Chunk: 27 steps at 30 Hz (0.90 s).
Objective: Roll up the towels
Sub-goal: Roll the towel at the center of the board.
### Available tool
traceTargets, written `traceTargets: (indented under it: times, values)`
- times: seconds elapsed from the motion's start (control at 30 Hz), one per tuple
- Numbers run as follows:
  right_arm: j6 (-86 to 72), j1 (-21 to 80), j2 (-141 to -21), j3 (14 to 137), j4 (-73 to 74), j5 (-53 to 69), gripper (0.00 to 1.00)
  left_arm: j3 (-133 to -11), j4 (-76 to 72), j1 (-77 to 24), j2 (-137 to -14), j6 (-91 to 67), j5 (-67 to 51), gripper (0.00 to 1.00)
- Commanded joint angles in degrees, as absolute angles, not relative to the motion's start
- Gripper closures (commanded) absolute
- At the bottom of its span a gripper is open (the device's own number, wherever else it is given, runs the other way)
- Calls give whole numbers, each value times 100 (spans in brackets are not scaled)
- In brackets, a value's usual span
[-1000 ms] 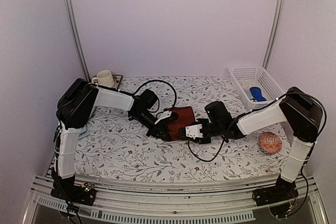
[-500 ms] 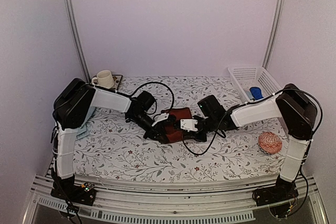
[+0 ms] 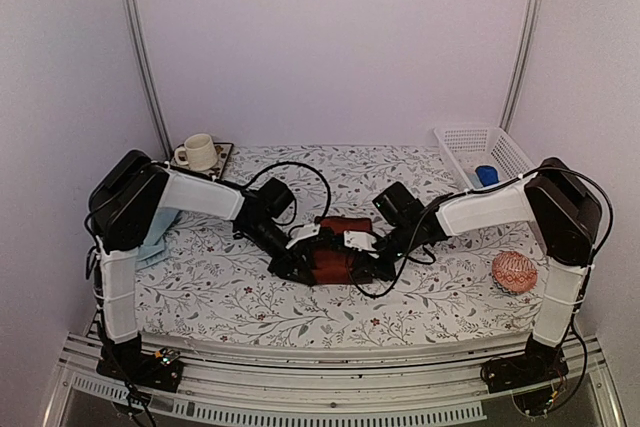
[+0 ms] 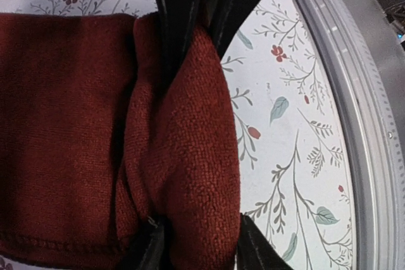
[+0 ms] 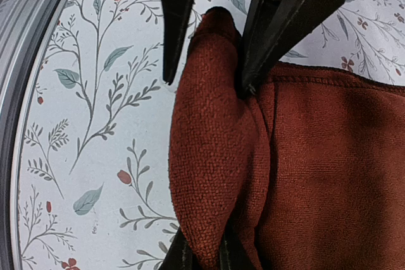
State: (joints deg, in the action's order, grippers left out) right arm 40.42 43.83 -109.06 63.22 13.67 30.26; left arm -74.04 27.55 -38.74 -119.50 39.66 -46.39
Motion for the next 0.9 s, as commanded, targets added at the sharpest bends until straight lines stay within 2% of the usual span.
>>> traceTargets:
  times: [0.0,0.1,0.3,0.63,0.87]
  values:
    - [3836,4325,-11130,6459,2015,3574,90,-7102,2607,-3926,-11643,3588,-3842,53]
    - [3806,4279,-11262,6623,2165,3658,89,-6945,2345,-3924,-11458,3536,-3422,43]
    - [3473,4210,-11504,6790,2362,3828,89,-6750,1898,-3861,-11324,3426,-2621,36]
    - [3029,3870,-11853,7120,2705,4199,88,-5876,838,-3716,-10282,3166,-2398,35]
    - [2839,3658,-12039,7279,2808,4513,86,-5385,-6,-3981,-10001,3662,-2120,34]
